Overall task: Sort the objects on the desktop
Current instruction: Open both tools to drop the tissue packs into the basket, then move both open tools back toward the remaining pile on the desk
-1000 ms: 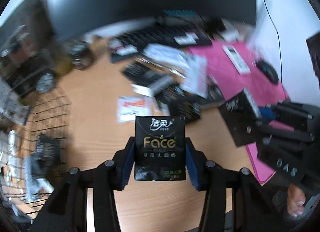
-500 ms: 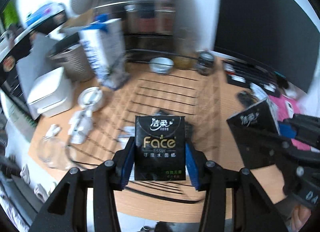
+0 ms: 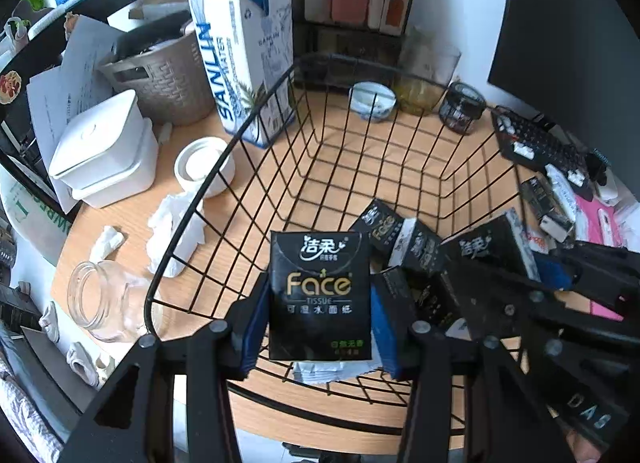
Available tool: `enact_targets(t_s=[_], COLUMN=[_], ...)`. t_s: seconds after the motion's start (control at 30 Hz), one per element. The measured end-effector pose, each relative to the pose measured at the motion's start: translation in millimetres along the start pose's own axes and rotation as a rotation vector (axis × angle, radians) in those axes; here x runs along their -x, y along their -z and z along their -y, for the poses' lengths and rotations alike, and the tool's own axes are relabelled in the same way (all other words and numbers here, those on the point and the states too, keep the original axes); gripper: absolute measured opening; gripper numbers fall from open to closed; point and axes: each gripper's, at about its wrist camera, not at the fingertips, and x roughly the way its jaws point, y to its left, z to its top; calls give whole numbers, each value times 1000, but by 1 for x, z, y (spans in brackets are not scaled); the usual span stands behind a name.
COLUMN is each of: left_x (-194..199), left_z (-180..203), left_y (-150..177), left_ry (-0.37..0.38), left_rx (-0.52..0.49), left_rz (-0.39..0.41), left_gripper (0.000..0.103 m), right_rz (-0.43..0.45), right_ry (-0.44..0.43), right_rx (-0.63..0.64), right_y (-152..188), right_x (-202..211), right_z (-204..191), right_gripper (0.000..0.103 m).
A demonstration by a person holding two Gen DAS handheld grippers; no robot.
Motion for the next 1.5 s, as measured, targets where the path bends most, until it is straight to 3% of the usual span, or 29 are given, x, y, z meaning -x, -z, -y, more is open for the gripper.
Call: enact_targets(t_s=[0.07, 0.2, 0.43, 0.53, 0.77, 0.9, 1.1, 1.27, 1.5], left_x=[2, 17, 46, 59, 69, 41, -36, -65, -87], left_z=[0, 0, 23, 56, 175, 235, 288, 306, 308], left_y=[1, 2, 8, 16, 42, 44, 44, 50, 39], left_ry=[-40, -21, 17, 54, 181, 222, 144, 158, 141], left_rx=[-5, 10, -19, -87, -337, -380, -408, -432, -389], left_rz=[7, 52, 114, 132, 134, 95, -72, -129, -151], left_gripper=[53, 71, 71, 71, 71, 76, 76, 76, 76], right_rz=[3, 45, 132, 167, 158, 113, 63, 33, 15], right_ry=[-22, -23, 2, 63, 234, 295, 357, 359, 396], right_rx=[-14, -10, 24, 9, -149, -256, -323, -338, -310], right_y=[1, 2, 23, 43, 103, 130, 149, 138, 122], right_x=[2, 16, 72, 101, 137, 128, 106, 81, 62], right_z=[5, 6, 13, 39, 144, 206, 271, 304, 313], right_gripper=[23, 36, 45, 51, 51, 51, 51, 51, 51])
